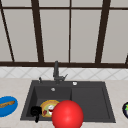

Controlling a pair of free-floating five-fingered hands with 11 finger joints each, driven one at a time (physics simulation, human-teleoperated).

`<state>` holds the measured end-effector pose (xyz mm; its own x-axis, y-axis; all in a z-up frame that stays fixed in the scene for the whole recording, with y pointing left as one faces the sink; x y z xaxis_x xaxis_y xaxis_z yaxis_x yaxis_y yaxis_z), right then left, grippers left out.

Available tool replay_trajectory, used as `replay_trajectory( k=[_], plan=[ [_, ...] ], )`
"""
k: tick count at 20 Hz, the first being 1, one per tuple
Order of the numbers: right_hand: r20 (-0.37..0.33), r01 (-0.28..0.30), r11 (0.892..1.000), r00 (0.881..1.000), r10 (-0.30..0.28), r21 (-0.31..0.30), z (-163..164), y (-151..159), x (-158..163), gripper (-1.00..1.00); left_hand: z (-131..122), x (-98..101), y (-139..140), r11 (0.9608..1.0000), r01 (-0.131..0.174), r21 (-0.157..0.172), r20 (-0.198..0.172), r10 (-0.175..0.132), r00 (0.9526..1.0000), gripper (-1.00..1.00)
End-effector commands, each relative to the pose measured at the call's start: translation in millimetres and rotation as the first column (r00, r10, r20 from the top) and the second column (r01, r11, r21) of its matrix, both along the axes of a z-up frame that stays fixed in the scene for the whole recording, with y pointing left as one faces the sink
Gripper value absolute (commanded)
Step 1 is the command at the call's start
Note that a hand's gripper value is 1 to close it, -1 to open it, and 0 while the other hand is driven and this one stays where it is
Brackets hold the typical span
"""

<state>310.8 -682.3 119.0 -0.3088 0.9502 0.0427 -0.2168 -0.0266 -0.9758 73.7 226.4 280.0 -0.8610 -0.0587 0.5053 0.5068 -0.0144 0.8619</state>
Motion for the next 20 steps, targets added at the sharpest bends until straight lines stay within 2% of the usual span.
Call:
replay_trajectory(
  k=[1, 3, 4, 5, 9, 11, 17, 20],
  plan=[
    [0.020, 0.000, 1.000, 1.000, 0.000, 0.000, 0, 0, 0, -1.00, 0, 0.0, 0, 1.0000, 0.000, 0.000, 0.000, 0.000, 1.0000, 0.00],
    [-0.003, -0.005, 1.000, 1.000, 0.005, -0.009, 1, -1, 0, -1.00, 0, 0.0, 0, 1.0000, 0.000, 0.000, 0.000, 0.000, 1.0000, 0.00],
    [0.007, -0.006, 0.998, 1.000, 0.007, -0.065, 8, -2, 0, -1.00, 0, 0.0, 0, 1.0000, 0.000, 0.000, 0.000, 0.000, 1.0000, 0.00],
    [0.011, -0.001, 0.996, 1.000, 0.002, -0.092, 13, -2, 1, -1.00, 0, 0.0, 0, 1.0000, 0.000, 0.000, 0.000, 0.000, 1.0000, 0.00],
    [0.022, 0.055, 0.987, 0.998, -0.052, -0.150, 31, 6, 4, -1.00, 0, 0.0, 0, 1.0000, 0.000, 0.000, 0.000, 0.000, 1.0000, 0.00],
    [0.030, 0.091, 0.983, 0.996, -0.087, -0.162, 37, 13, 4, -1.00, 0, 0.0, 0, 1.0000, 0.000, 0.000, 0.000, 0.000, 1.0000, 0.00],
    [0.020, 0.141, 0.972, 0.990, -0.140, -0.186, 38, 48, 6, -1.00, 0, 0.0, 0, 1.0000, 0.000, 0.000, 0.000, 0.000, 1.0000, 0.00],
    [0.015, 0.158, 0.962, 0.987, -0.159, -0.223, 38, 64, 7, -1.00, 0, 0.0, 0, 1.0000, 0.000, 0.000, 0.000, 0.000, 1.0000, 0.00]
  ],
)
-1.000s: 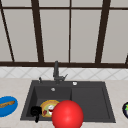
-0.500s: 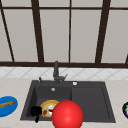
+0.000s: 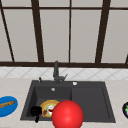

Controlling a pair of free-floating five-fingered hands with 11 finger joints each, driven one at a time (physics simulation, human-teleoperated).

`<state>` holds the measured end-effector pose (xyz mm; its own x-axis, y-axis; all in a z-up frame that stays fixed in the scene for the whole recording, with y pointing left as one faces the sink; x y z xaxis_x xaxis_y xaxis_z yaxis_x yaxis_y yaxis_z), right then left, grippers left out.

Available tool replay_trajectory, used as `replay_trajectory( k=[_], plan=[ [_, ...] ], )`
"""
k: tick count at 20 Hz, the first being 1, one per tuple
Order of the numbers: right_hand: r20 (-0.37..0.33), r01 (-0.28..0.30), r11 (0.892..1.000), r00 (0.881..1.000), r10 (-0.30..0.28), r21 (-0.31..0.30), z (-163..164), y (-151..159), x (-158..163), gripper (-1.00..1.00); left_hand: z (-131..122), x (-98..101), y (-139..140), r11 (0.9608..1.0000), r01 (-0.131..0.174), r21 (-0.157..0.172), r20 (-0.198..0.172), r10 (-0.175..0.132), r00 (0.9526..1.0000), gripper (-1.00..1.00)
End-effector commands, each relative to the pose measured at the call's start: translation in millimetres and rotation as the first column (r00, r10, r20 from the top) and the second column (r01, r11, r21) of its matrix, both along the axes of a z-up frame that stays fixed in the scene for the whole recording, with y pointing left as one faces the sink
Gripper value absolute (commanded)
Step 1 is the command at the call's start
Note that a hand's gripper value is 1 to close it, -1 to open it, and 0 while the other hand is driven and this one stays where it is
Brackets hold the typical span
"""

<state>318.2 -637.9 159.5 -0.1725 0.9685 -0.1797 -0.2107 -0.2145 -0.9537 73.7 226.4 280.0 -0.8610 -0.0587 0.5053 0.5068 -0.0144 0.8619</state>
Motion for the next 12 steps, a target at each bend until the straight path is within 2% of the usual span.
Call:
replay_trajectory(
  k=[1, 6, 12],
  plan=[
    [-0.026, 0.027, 0.999, 0.999, -0.027, -0.017, -3, 25, 0, -1.00, 0, 0.0, 0, 1.0000, 0.000, 0.000, 0.000, 0.000, 1.0000, 0.00],
    [-0.063, 0.039, 0.994, 0.997, -0.046, -0.102, -8, 55, 1, -1.00, 0, 0.0, 0, 1.0000, 0.000, 0.000, 0.000, 0.000, 1.0000, 0.00],
    [-0.111, 0.051, 0.976, 0.991, -0.076, -0.210, -16, 90, 1, -1.00, 0, 0.0, 0, 1.0000, 0.000, 0.000, 0.000, 0.000, 1.0000, 0.00]
  ],
)
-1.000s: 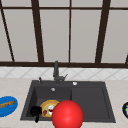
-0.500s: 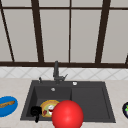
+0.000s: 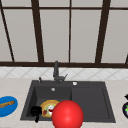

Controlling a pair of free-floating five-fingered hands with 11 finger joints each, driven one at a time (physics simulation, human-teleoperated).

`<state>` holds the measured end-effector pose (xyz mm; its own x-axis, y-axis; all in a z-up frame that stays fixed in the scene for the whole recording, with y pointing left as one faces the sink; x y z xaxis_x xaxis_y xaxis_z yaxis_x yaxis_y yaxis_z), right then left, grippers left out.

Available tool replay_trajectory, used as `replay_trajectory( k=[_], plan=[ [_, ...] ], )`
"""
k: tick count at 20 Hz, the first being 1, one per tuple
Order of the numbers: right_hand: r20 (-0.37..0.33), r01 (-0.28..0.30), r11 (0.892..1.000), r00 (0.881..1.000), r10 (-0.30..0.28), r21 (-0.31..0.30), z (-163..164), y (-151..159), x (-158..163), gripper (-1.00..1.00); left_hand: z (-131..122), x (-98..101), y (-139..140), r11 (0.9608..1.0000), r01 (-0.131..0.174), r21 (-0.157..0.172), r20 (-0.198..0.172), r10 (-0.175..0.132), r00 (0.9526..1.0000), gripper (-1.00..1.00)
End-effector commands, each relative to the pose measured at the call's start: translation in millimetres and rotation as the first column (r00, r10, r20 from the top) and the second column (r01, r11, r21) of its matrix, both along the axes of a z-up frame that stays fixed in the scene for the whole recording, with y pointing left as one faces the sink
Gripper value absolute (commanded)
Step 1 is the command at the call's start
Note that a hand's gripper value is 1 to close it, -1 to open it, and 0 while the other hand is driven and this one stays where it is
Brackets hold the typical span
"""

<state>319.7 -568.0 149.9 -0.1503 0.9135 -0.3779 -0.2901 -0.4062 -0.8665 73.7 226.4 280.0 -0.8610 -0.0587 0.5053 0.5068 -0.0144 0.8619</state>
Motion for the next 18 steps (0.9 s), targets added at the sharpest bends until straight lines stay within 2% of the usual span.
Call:
replay_trajectory(
  k=[1, 4, 9, 14, 16, 17, 18],
  plan=[
    [-0.056, 0.030, 1.000, 0.998, -0.030, -0.003, -8, 26, -1, -1.00, 0, 0.0, 0, 1.0000, 0.000, 0.000, 0.000, 0.000, 1.0000, 0.00],
    [-0.093, 0.056, 0.998, 0.994, -0.057, -0.016, -15, 42, 0, -1.00, 0, 0.0, 0, 1.0000, 0.000, 0.000, 0.000, 0.000, 1.0000, 0.00],
    [-0.167, 0.067, 0.994, 0.983, -0.081, -0.086, -24, 72, 0, -1.00, 0, 0.0, 0, 1.0000, 0.000, 0.000, 0.000, 0.000, 1.0000, 0.00],
    [-0.272, 0.074, 0.991, 0.957, -0.101, -0.108, -21, 98, -3, -1.00, 0, 0.0, 0, 1.0000, 0.000, 0.000, 0.000, 0.000, 1.0000, 0.00],
    [-0.253, 0.075, 0.992, 0.963, -0.097, -0.097, -21, 90, -4, -1.00, 0, 0.0, 0, 1.0000, 0.000, 0.000, 0.000, 0.000, 1.0000, 0.00],
    [-0.222, 0.075, 0.994, 0.971, -0.092, -0.084, -21, 90, -5, -1.00, 0, 0.0, 0, 1.0000, 0.000, 0.000, 0.000, 0.000, 1.0000, 0.00],
    [-0.228, 0.067, 0.995, 0.970, -0.081, -0.072, -22, 94, -4, -1.00, 0, 0.0, 0, 1.0000, 0.000, 0.000, 0.000, 0.000, 1.0000, 0.00]
  ],
)
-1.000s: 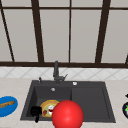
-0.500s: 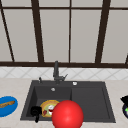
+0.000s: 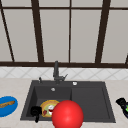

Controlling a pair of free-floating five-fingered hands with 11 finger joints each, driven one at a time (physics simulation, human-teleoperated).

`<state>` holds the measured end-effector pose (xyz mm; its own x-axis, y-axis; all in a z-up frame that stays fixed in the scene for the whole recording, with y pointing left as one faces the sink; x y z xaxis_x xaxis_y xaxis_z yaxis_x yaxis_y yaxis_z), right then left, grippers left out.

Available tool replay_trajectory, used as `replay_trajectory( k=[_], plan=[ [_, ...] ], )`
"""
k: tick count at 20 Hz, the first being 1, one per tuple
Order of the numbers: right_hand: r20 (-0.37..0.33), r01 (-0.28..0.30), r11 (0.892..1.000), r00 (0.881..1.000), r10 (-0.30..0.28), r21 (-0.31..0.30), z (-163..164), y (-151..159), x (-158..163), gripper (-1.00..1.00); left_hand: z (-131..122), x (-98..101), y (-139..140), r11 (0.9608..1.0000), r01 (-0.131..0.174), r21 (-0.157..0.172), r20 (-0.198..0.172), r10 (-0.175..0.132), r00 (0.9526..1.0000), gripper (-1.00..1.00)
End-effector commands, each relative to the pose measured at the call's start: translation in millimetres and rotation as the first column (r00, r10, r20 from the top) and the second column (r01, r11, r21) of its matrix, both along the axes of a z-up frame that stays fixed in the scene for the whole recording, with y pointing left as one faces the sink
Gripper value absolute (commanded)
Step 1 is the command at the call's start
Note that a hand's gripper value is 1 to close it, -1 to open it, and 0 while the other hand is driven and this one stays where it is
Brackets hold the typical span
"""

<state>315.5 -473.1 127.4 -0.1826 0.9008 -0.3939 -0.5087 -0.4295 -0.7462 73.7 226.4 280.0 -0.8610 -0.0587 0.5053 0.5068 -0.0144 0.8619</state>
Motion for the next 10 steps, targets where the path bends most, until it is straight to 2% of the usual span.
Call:
replay_trajectory(
  k=[1, 3, 5, 7, 10],
  plan=[
    [-0.009, 0.024, 1.000, 1.000, -0.024, 0.010, -3, 7, -3, -1.00, 0, 0.0, 0, 1.0000, 0.000, 0.000, 0.000, 0.000, 1.0000, 0.00],
    [-0.001, 0.042, 0.998, 0.999, -0.042, 0.048, 5, 4, -16, -1.00, 0, 0.0, 0, 1.0000, 0.000, 0.000, 0.000, 0.000, 1.0000, 0.00],
    [-0.003, 0.041, 0.992, 0.999, -0.041, 0.122, 9, 14, -22, -1.00, 0, 0.0, 0, 1.0000, 0.000, 0.000, 0.000, 0.000, 1.0000, 0.00],
    [-0.034, 0.026, 0.989, 0.999, -0.022, 0.144, 4, 17, -28, -1.00, 0, 0.0, 0, 1.0000, 0.000, 0.000, 0.000, 0.000, 1.0000, 0.00],
    [-0.014, 0.038, 0.984, 0.999, -0.036, 0.174, 5, 21, -38, -1.00, 0, 0.0, 0, 1.0000, 0.000, 0.000, 0.000, 0.000, 1.0000, 0.00]
  ],
)
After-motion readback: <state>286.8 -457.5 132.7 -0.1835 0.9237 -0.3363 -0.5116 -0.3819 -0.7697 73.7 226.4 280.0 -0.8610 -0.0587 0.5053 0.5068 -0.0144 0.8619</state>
